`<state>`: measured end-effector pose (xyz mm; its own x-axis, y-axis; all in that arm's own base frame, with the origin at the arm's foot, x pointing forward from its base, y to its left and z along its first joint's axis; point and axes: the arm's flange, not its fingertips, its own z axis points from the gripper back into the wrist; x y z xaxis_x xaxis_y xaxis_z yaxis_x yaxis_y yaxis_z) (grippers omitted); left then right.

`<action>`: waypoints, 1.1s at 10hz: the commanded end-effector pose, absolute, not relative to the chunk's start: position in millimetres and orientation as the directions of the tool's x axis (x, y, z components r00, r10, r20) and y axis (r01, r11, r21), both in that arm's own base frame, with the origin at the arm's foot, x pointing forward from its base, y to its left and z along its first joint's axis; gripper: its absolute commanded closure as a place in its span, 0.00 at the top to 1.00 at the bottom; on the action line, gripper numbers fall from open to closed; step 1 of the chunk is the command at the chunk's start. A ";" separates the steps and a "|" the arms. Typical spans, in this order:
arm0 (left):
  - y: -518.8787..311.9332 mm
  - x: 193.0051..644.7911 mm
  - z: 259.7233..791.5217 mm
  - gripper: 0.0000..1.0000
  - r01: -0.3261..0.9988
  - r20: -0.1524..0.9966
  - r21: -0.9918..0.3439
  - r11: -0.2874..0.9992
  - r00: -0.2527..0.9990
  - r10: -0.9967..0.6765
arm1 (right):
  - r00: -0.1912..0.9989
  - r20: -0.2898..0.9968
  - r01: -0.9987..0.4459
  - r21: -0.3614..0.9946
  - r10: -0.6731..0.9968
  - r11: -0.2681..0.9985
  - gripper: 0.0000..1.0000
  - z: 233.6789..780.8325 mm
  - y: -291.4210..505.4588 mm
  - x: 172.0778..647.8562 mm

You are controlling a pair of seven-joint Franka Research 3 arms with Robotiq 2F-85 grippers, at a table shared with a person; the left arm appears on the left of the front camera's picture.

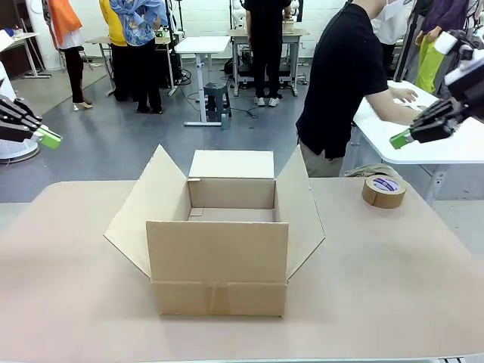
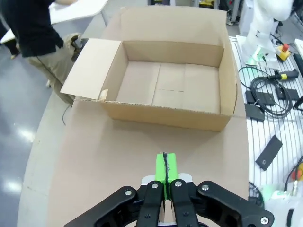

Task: Wrap the clocks to prevent damage.
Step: Open the side flaps of the Package Box.

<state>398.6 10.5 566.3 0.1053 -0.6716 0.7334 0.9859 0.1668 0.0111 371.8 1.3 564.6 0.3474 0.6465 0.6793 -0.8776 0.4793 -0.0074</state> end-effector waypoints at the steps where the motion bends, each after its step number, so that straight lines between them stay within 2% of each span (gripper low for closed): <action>1: -33.9 379.4 593.3 0.00 0.949 0.653 -0.052 0.310 0.268 -0.709 | 0.507 0.552 -0.791 -0.008 0.663 0.612 0.00 590.2 62.9 342.4; 3: -90.3 364.2 615.3 0.00 0.895 0.440 -0.143 0.422 0.439 -0.783 | 0.639 0.412 -0.718 0.017 0.649 0.696 0.00 616.4 134.2 324.3; 4: -123.9 361.1 624.5 0.00 0.839 0.341 -0.196 0.508 0.544 -0.767 | 0.726 0.301 -0.652 0.015 0.618 0.758 0.00 623.1 173.4 322.0; 6: -171.7 358.8 621.4 0.00 0.767 0.230 -0.207 0.608 0.642 -0.732 | 0.812 0.135 -0.570 -0.024 0.567 0.822 0.00 613.1 227.1 327.7; 8: -201.6 372.9 603.6 0.00 0.695 0.197 -0.198 0.691 0.719 -0.666 | 0.867 0.119 -0.485 -0.014 0.483 0.874 0.00 597.1 261.9 340.0; 11: -219.9 382.3 582.0 0.00 0.647 0.208 -0.109 0.754 0.757 -0.619 | 0.872 0.149 -0.472 0.002 0.467 0.881 0.00 577.0 284.3 352.2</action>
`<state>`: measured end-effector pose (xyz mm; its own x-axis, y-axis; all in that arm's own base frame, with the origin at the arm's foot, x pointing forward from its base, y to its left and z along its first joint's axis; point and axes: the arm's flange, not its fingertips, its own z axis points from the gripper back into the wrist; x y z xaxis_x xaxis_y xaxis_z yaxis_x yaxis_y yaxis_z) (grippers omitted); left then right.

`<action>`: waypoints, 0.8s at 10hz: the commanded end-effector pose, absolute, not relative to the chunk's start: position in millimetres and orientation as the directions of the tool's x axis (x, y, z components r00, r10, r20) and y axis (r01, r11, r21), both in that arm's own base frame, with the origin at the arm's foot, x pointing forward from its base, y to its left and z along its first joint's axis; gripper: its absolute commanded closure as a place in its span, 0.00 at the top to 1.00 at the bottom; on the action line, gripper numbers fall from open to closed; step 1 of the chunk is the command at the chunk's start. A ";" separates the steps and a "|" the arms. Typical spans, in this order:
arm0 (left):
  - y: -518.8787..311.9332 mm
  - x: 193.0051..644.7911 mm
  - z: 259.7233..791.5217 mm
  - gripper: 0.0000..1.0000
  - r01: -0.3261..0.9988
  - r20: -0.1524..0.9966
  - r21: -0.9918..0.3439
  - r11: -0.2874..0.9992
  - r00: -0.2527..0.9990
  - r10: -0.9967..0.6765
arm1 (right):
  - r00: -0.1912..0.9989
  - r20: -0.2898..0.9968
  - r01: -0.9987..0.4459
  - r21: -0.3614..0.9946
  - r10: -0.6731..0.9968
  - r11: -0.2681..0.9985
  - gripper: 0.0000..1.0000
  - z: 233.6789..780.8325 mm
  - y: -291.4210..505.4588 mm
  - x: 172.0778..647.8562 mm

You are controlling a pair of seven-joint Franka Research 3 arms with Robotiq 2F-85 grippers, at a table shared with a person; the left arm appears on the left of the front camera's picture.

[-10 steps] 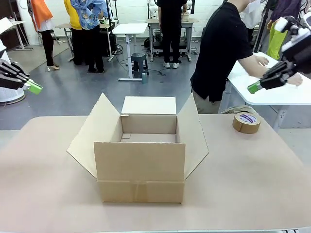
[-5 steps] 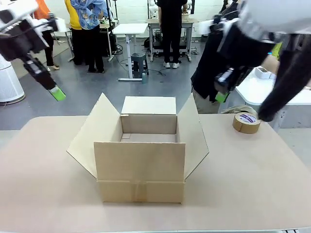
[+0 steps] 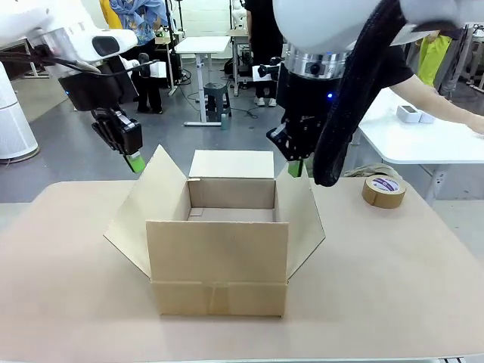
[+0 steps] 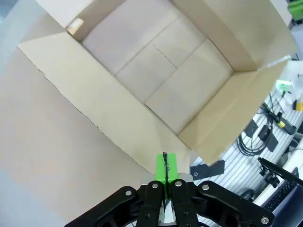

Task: Wrap the clocks to prevent damage.
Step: Open the side flaps of the Package Box.

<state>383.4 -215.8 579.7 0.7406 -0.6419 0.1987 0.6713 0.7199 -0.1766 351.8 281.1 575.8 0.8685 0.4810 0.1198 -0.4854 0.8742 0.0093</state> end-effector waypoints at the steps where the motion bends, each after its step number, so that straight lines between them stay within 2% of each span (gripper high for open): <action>1: -213.2 375.9 584.3 0.00 0.681 0.189 -0.199 0.705 0.732 -0.654 | 0.869 0.109 -0.486 -0.001 0.483 0.874 0.00 579.5 274.6 345.9; 5: -215.8 380.9 580.1 0.00 0.675 0.192 -0.185 0.714 0.737 -0.648 | 0.868 0.117 -0.487 0.014 0.482 0.873 0.01 578.3 279.1 349.8; 6: -228.9 370.4 574.3 0.00 0.645 0.204 -0.114 0.755 0.759 -0.618 | 0.886 0.127 -0.446 -0.028 0.446 0.895 0.01 571.0 283.7 347.0; 8: -245.8 373.5 565.6 0.00 0.541 0.165 -0.043 0.840 0.833 -0.528 | 0.918 0.152 -0.368 -0.012 0.365 0.930 0.01 562.4 284.9 355.2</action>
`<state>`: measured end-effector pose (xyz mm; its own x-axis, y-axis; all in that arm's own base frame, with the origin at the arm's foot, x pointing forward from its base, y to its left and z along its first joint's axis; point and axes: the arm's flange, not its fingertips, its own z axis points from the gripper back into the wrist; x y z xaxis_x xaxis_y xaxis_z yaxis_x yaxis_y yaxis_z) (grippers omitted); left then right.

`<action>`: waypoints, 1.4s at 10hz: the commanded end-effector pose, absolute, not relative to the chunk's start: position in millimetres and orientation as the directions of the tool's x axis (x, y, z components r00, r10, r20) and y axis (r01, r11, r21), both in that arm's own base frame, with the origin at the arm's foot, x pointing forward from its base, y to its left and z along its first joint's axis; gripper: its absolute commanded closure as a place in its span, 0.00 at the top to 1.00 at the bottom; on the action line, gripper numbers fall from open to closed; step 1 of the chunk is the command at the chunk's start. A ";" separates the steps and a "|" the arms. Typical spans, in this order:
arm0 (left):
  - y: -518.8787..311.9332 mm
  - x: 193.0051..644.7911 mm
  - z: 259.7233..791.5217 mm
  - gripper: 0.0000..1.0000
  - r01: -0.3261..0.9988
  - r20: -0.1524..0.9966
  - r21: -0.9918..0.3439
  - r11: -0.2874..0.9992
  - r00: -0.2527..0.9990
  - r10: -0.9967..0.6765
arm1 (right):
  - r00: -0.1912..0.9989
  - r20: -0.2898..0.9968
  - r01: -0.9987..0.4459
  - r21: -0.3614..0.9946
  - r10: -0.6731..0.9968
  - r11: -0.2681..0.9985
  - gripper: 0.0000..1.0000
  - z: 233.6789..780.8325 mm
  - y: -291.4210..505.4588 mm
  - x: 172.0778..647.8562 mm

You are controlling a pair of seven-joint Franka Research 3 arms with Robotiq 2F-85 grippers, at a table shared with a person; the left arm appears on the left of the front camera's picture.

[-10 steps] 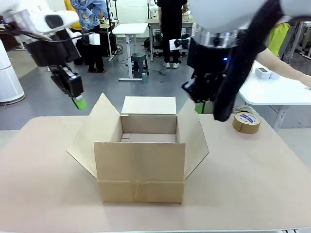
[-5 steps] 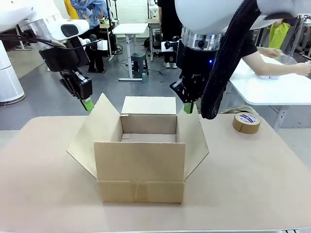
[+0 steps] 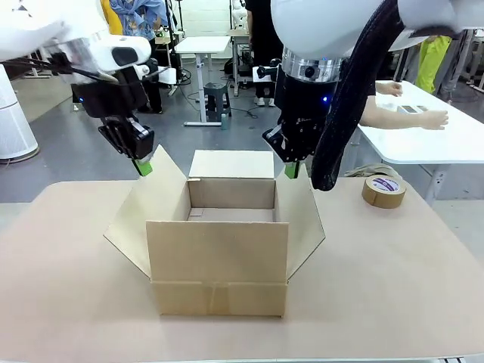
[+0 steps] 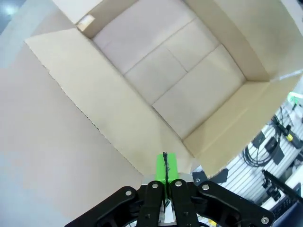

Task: Wrap the clocks to prevent damage.
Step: Open the side flaps of the Package Box.

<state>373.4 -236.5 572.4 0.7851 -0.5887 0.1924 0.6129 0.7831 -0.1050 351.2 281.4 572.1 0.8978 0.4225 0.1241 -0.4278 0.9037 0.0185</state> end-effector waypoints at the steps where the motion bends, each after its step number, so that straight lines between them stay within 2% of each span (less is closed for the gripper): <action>1: -250.5 380.4 559.9 0.00 0.508 0.153 -0.028 0.861 0.853 -0.499 | 0.929 0.173 -0.325 -0.038 0.326 0.945 0.01 551.4 285.5 358.4; 3: -258.4 392.6 539.8 0.00 0.438 0.139 0.056 0.897 0.886 -0.442 | 0.927 0.230 -0.282 -0.097 0.297 0.954 0.01 528.6 289.8 361.5; 5: -258.9 406.4 519.2 0.00 0.418 0.111 0.065 0.906 0.899 -0.423 | 0.924 0.264 -0.239 -0.163 0.276 0.957 0.01 506.5 289.9 367.8; 8: -247.1 433.2 487.3 0.00 0.367 0.064 0.055 0.929 0.927 -0.370 | 0.941 0.232 -0.214 -0.154 0.246 0.965 0.01 482.7 278.6 376.5; 11: -232.7 445.6 467.3 0.00 0.303 0.080 0.105 0.947 0.947 -0.312 | 0.960 0.218 -0.142 -0.166 0.177 0.976 0.01 464.1 253.6 388.8; 14: -212.6 457.1 445.5 0.00 0.271 0.091 0.045 0.961 0.957 -0.275 | 0.967 0.214 -0.114 -0.122 0.138 0.986 0.01 440.6 230.5 395.4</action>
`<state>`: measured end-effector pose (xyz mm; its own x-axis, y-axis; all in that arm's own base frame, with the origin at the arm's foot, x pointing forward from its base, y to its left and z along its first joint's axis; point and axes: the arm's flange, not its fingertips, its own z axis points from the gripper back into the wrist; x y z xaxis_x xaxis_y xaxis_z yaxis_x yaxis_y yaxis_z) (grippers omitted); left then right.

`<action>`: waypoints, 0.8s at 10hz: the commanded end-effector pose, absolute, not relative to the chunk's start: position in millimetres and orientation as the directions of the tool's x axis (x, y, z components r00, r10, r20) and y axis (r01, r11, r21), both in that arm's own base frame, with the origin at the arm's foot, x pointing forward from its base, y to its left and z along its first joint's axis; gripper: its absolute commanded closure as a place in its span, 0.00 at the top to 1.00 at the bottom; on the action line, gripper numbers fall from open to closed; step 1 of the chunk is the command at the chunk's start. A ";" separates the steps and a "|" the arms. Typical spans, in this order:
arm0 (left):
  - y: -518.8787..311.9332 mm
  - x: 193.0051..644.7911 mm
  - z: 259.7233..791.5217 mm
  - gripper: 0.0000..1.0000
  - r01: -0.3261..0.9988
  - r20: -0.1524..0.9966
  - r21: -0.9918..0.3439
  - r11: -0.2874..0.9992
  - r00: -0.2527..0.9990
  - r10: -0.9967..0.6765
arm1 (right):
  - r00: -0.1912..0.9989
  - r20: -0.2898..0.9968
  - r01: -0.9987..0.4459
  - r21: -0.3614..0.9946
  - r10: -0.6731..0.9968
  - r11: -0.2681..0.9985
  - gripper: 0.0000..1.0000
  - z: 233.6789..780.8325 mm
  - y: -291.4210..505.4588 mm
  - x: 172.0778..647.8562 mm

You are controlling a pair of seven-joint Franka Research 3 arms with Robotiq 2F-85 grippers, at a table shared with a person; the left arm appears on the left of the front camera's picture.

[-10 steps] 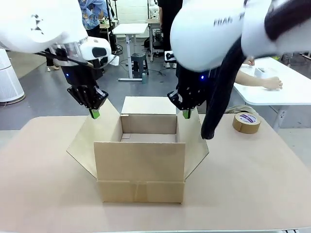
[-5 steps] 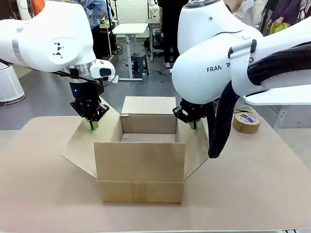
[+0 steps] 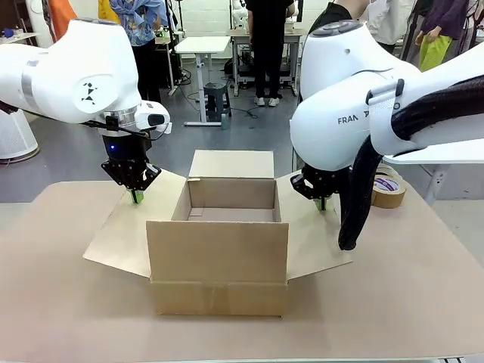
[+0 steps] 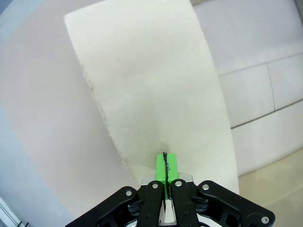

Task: Wrap the clocks to prevent damage.
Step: Open the side flaps of the Package Box.

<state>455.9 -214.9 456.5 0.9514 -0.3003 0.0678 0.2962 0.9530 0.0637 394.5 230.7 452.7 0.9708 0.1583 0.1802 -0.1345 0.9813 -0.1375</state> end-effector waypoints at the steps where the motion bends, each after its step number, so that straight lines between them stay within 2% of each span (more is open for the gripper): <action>1: -207.3 460.5 435.3 0.00 0.265 0.095 0.009 0.964 0.960 -0.264 | 0.969 0.212 -0.104 -0.107 0.124 0.989 0.01 429.8 224.8 399.9; 5: -193.6 467.5 398.7 0.00 0.271 0.069 -0.089 0.958 0.962 -0.266 | 0.980 0.175 -0.086 -0.060 0.095 0.994 0.01 388.5 209.2 412.6; 8: -190.4 464.4 400.1 0.00 0.277 0.082 -0.111 0.954 0.960 -0.269 | 0.981 0.178 -0.077 -0.037 0.082 0.996 0.01 384.0 204.8 414.1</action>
<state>468.6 -193.9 395.3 0.9646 -0.2581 0.0548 0.2621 0.9611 -0.0869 415.9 203.6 383.5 0.9820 0.1029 0.1582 -0.0922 0.9930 -0.0731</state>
